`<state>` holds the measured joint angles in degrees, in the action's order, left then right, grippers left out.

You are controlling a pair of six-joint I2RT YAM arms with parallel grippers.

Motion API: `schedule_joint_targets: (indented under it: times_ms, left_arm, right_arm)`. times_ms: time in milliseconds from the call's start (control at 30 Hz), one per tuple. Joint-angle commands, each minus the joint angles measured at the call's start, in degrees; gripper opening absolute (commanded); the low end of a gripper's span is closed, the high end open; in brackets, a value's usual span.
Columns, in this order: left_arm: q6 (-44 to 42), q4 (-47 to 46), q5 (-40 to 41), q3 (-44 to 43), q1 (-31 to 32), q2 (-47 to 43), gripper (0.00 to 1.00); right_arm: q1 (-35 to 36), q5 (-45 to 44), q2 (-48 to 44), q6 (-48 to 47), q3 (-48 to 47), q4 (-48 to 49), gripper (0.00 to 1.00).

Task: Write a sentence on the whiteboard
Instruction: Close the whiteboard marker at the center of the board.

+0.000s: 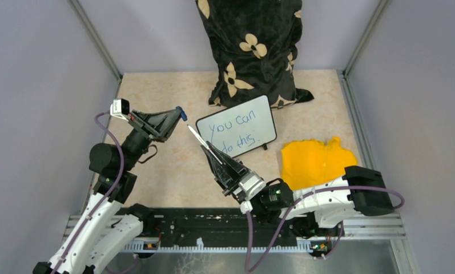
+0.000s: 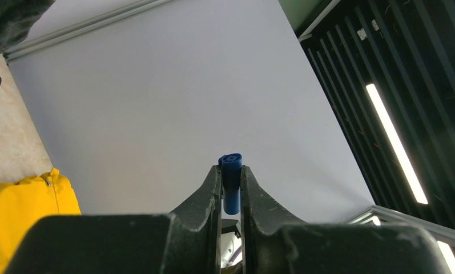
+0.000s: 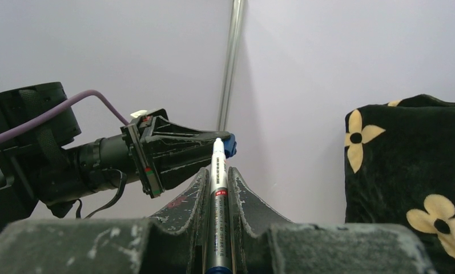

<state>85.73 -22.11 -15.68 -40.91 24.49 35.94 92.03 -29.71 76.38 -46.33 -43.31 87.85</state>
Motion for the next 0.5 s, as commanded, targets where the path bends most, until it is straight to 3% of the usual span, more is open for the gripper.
schedule_joint_targets:
  times_ms: [0,467]
  left_arm:
    - [0.7,-1.5,-0.6,-1.8,0.2,0.4,0.0]
    - [-0.7,-3.6,-2.1,-3.3,0.2,1.1,0.0]
  right_arm:
    - [0.6,-0.5,0.4,0.5,-3.3,3.5,0.0]
    - [0.5,-0.8,0.6,0.4,-3.4,3.6,0.0]
